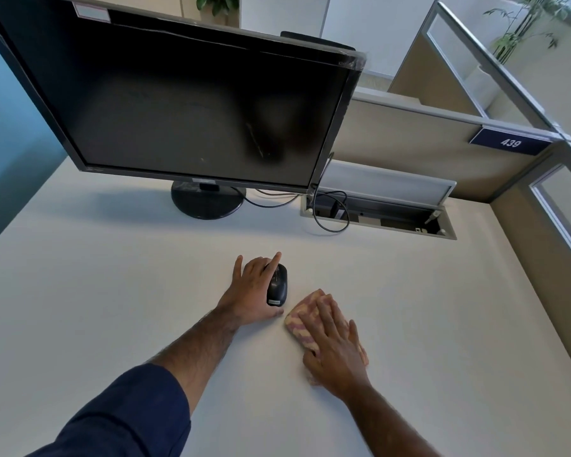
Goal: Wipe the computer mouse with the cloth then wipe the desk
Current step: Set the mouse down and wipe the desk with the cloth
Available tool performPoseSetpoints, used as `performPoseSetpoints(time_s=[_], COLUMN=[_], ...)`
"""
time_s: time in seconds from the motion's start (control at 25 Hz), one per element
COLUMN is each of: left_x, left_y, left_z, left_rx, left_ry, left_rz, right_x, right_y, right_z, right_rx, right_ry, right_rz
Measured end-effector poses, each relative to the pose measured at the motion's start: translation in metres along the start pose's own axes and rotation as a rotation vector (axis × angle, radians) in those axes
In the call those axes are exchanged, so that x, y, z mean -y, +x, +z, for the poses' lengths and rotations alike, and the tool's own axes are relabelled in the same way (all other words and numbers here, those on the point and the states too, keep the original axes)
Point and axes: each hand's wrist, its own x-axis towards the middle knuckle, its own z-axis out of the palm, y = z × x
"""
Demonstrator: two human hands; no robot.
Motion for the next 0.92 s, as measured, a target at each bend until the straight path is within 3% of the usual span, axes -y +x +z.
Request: performPoseSetpoints(time_s=[0.52, 0.68, 0.8, 0.92], left_x=[0.002, 0.008, 0.017, 0.024], left_y=[-0.003, -0.012, -0.034, -0.061], left_z=[0.016, 0.018, 0.027, 0.039], left_rx=[-0.003, 0.022, -0.068, -0.146], left_ry=[-0.036, -0.086, -0.033, 0.086], left_rz=[0.005, -0.028, -0.089, -0.107], right_x=[0.001, -0.001, -0.003, -0.006], right_y=[0.002, 0.004, 0.007, 0.004], right_z=[0.014, 0.009, 0.002, -0.006], right_rx=[-0.084, -0.109, -0.099, -0.158], right_ry=[-0.008, 0.07, 0.172, 0.407], right_rz=[0.007, -0.017, -0.038, 0.091])
